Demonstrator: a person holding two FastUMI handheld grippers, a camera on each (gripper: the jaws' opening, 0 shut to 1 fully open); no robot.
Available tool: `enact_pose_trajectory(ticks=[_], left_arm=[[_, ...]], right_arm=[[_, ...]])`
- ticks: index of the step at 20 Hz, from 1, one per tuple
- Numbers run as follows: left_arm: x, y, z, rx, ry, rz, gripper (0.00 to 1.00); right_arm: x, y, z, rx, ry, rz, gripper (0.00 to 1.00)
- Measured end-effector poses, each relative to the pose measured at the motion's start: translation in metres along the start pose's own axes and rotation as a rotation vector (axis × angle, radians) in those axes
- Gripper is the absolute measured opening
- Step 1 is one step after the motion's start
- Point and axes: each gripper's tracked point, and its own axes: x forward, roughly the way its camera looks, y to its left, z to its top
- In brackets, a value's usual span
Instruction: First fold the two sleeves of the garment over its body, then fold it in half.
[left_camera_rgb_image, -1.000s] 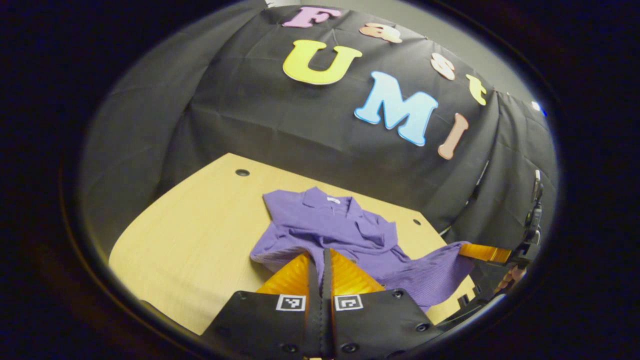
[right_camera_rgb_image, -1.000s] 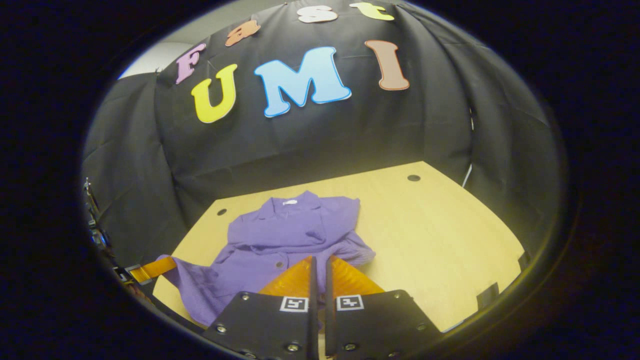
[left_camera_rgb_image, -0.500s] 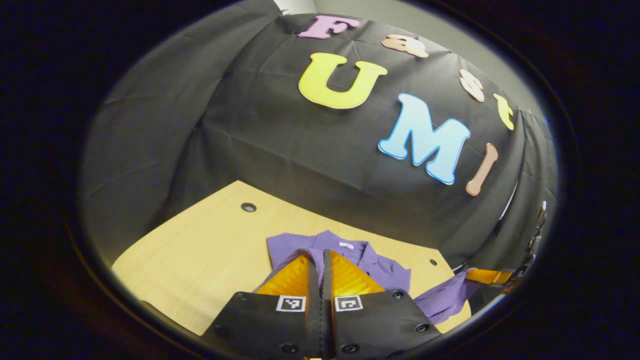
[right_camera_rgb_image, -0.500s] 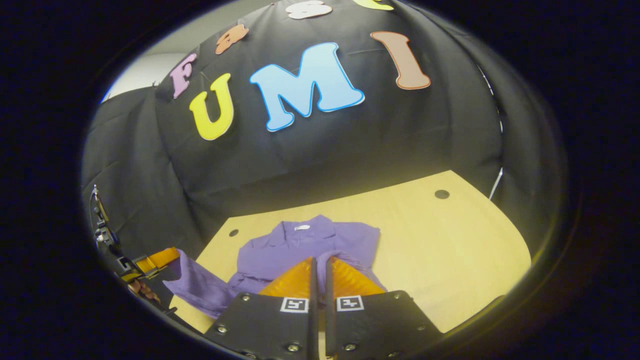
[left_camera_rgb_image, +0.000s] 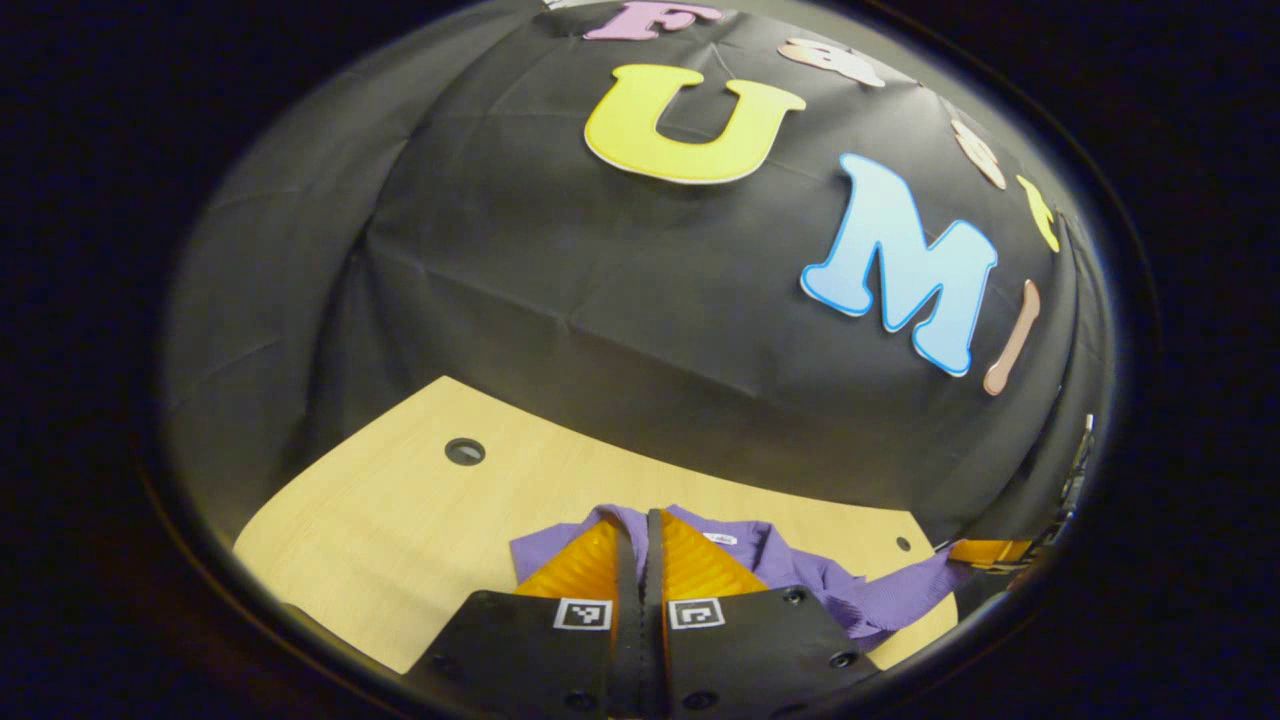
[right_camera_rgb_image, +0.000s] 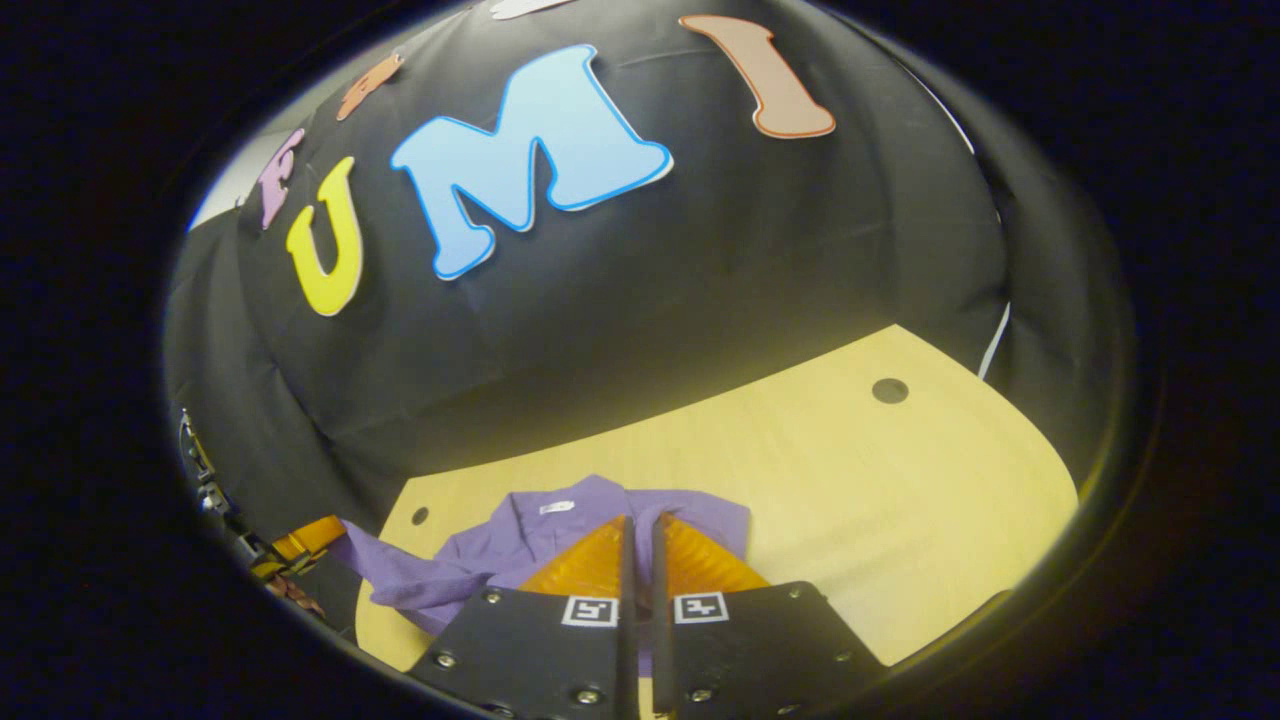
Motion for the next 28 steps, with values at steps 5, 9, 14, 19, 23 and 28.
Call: enact_pose_trajectory(ticks=[5,9,14,19,23,28], left_arm=[[0.067,0.012,-0.020,0.069,0.061,0.018,0.06],[0.095,0.028,-0.042,0.117,0.092,0.085,0.06],[0.101,0.035,-0.043,0.117,0.081,0.141,0.07],[0.093,0.026,-0.044,0.145,0.077,0.158,0.28],[0.077,0.014,-0.035,0.178,0.037,0.146,0.80],[0.043,-0.006,-0.019,0.248,-0.025,0.132,0.92]], right_arm=[[0.063,-0.015,-0.004,-0.035,0.043,-0.067,0.06],[0.105,-0.024,-0.010,-0.053,0.074,-0.120,0.06],[0.116,-0.027,-0.017,-0.078,0.089,-0.140,0.07],[0.104,-0.022,-0.004,-0.125,0.046,-0.127,0.24],[0.085,-0.015,0.005,-0.174,0.020,-0.091,0.44],[0.041,0.000,0.016,-0.272,-0.057,-0.073,0.77]])
